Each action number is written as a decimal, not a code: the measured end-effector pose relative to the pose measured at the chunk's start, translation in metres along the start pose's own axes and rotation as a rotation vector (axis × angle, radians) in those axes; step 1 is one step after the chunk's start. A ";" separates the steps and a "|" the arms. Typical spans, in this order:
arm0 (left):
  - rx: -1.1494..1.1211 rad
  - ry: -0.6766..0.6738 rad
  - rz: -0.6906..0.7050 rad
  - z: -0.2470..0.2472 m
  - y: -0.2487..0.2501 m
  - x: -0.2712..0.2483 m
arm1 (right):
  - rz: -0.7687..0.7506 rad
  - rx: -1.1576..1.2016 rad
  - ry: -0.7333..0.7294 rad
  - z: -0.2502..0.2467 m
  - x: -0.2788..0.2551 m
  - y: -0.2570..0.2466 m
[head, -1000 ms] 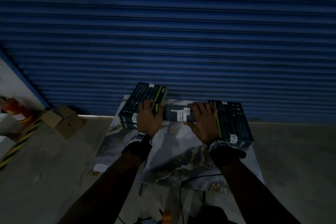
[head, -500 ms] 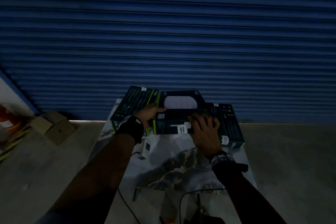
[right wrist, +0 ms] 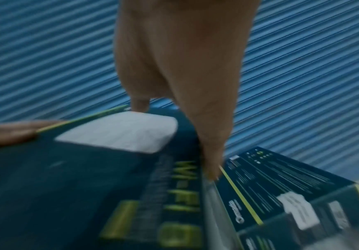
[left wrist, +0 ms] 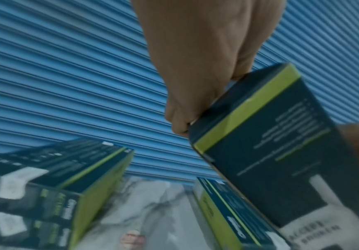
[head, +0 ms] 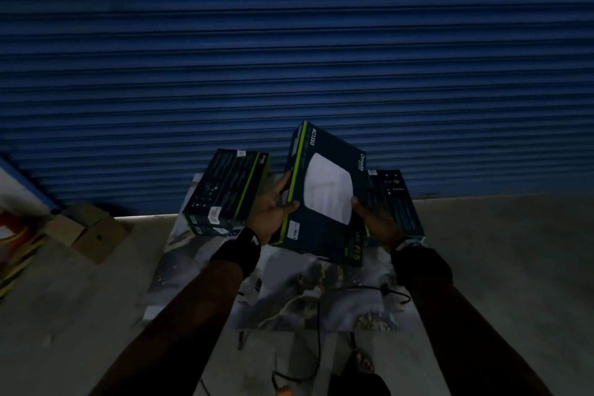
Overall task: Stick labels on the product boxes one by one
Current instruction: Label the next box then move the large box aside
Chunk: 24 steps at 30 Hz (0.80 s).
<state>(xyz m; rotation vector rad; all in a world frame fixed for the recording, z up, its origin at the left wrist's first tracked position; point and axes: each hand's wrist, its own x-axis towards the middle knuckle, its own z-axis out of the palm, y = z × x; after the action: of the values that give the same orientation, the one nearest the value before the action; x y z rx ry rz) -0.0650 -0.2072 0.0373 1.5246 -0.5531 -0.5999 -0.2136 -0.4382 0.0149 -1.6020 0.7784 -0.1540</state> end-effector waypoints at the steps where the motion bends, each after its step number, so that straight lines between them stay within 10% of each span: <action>1: 0.016 -0.013 0.004 0.006 -0.004 0.001 | -0.016 0.036 -0.025 -0.002 0.004 0.004; 12: 0.487 -0.140 0.102 0.086 -0.050 0.067 | -0.138 -0.335 0.308 -0.061 0.052 0.044; 24: 0.692 -0.066 -0.066 0.180 -0.095 0.146 | -0.251 -0.671 0.181 -0.144 0.134 0.077</action>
<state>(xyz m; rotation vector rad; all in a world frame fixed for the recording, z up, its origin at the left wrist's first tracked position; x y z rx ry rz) -0.0787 -0.4343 -0.0664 2.1842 -0.8164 -0.5345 -0.2165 -0.6311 -0.0704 -2.3499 0.8110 -0.2366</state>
